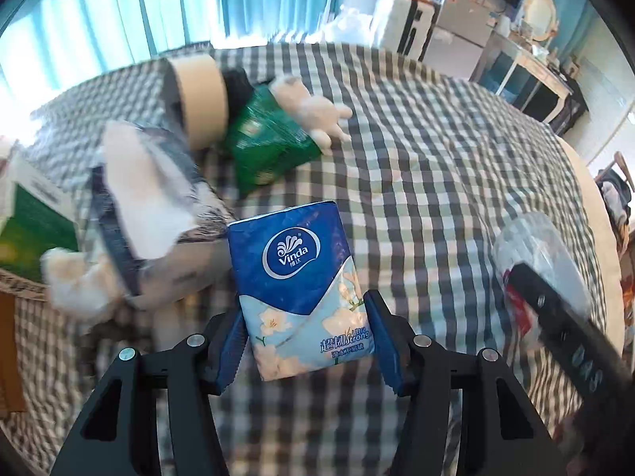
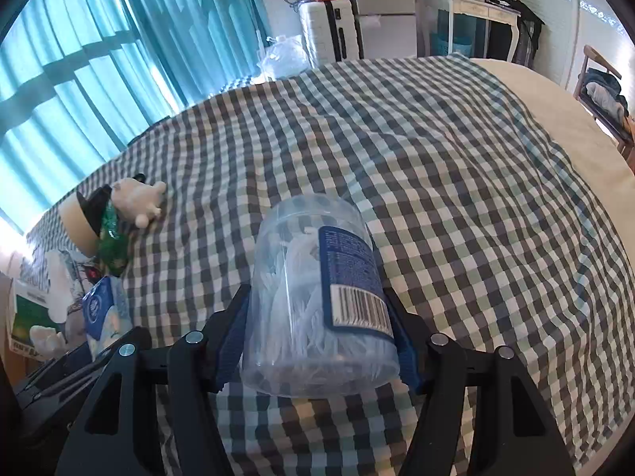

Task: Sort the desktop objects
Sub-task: 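Carry the tissue pack and floss container with both tools to the cardboard box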

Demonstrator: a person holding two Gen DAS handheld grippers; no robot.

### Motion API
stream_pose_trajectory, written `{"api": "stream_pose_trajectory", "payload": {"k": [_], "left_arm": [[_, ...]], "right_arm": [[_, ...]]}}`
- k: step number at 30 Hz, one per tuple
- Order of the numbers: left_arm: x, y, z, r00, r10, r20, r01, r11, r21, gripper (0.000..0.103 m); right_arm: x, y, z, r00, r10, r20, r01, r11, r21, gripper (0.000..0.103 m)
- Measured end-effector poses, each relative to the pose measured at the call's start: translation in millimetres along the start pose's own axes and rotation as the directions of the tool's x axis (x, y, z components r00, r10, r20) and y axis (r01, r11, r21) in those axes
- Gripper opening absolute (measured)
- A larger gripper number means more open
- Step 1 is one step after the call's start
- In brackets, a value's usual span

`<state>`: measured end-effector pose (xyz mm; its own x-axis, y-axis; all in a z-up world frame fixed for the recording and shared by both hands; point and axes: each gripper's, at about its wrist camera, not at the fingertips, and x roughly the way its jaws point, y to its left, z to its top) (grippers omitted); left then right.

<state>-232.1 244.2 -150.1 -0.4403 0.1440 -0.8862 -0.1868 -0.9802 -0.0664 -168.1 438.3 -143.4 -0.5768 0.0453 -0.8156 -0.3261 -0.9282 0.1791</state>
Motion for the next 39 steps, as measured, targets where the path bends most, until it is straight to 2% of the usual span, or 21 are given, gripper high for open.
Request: {"api": "stream_pose_trajectory", "payload": {"k": [5, 11, 15, 17, 20, 23, 28, 36, 39], "left_arm": [[-45.5, 22.3, -3.1, 0.998, 0.018, 0.067, -0.020, 0.999, 0.030, 0.058], [-86.9, 30.3, -3.4, 0.994, -0.002, 0.110, -0.001, 1.000, 0.030, 0.058], [-105.8, 42.0, -4.6, 0.989, -0.010, 0.145, 0.008, 1.000, 0.012, 0.058], [-112.5, 46.8, -6.4, 0.988, -0.014, 0.156, 0.014, 1.000, 0.003, 0.058], [-124.1, 57.6, -6.5, 0.985, -0.010, 0.172, 0.011, 1.000, -0.006, 0.058], [-140.0, 73.5, -7.4, 0.983, -0.003, 0.184, 0.005, 1.000, -0.011, 0.058], [-161.8, 98.5, -11.7, 0.972, 0.037, 0.231, -0.039, 0.999, 0.001, 0.058], [-179.6, 158.3, -8.4, 0.964, 0.091, 0.252, -0.081, 0.996, -0.047, 0.058], [-188.4, 186.6, -7.0, 0.960, 0.111, 0.256, -0.095, 0.993, -0.072, 0.058]], "right_arm": [[-27.5, 7.0, -0.5, 0.998, 0.047, 0.047, -0.047, 0.999, -0.007, 0.062], [-63.3, 26.5, -8.8, 0.992, 0.098, 0.082, -0.095, 0.995, -0.032, 0.062], [-90.4, 32.5, -16.5, 0.977, 0.201, 0.074, -0.202, 0.979, 0.009, 0.062], [-104.8, 42.6, -19.9, 0.975, 0.206, 0.088, -0.206, 0.978, -0.014, 0.062], [-123.7, 61.6, -25.5, 0.975, 0.196, 0.104, -0.190, 0.979, -0.068, 0.062], [-139.7, 80.3, -32.2, 0.967, 0.228, 0.109, -0.219, 0.971, -0.092, 0.062], [-162.3, 115.7, -40.7, 0.963, 0.243, 0.119, -0.223, 0.962, -0.161, 0.062], [-182.7, 194.9, -53.4, 0.949, 0.296, 0.112, -0.257, 0.927, -0.273, 0.062], [-193.1, 232.6, -62.5, 0.947, 0.293, 0.131, -0.235, 0.911, -0.339, 0.062]]}}
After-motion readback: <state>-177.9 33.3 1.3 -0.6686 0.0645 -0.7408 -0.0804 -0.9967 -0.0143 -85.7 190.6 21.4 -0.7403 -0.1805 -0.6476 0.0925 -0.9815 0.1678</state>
